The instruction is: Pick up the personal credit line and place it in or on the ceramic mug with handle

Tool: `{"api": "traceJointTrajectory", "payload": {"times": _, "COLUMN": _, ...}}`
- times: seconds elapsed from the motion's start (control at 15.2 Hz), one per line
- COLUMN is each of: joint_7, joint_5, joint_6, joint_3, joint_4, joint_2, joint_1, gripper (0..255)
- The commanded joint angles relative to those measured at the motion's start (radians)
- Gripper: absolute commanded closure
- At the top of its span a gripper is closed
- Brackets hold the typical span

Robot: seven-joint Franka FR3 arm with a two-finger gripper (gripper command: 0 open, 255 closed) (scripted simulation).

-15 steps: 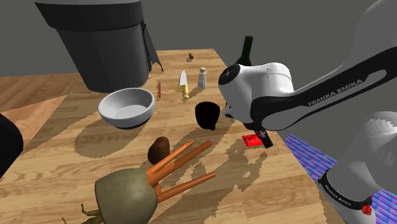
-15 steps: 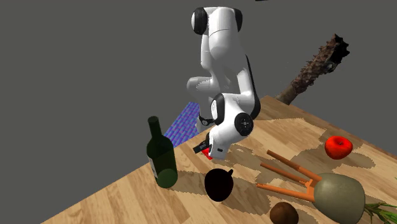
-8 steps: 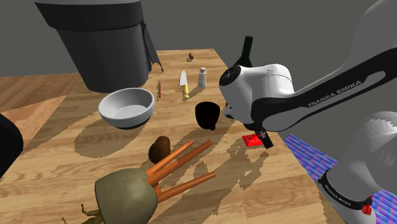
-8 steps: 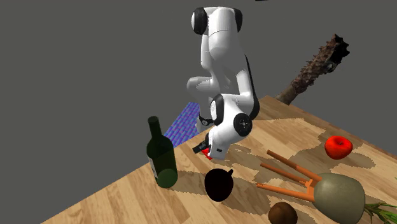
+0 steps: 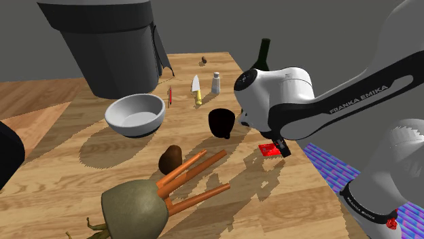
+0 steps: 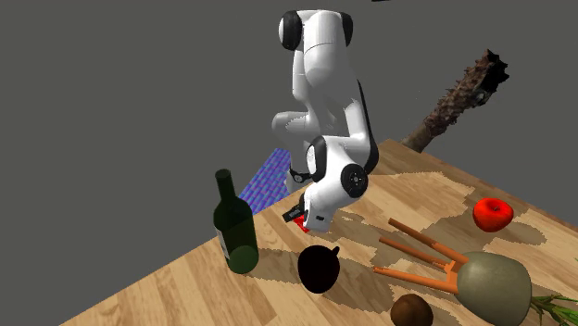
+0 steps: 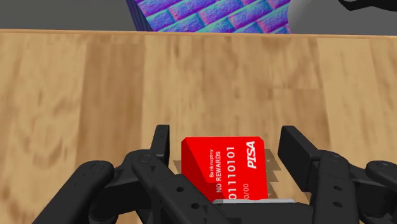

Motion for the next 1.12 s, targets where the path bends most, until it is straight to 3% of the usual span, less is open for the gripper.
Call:
{"api": "traceJointTrajectory", "payload": {"times": 0.0, "joint_7": 0.001, "joint_5": -0.005, "joint_6": 0.007, "joint_3": -0.003, "joint_4": -0.004, "joint_2": 0.004, "joint_1": -0.003, "gripper": 255}}
{"api": "traceJointTrajectory", "payload": {"times": 1.06, "joint_7": -0.073, "joint_5": 0.024, "joint_6": -0.212, "joint_3": -0.009, "joint_4": 0.098, "joint_2": -0.125, "joint_1": 0.007, "gripper": 255}}
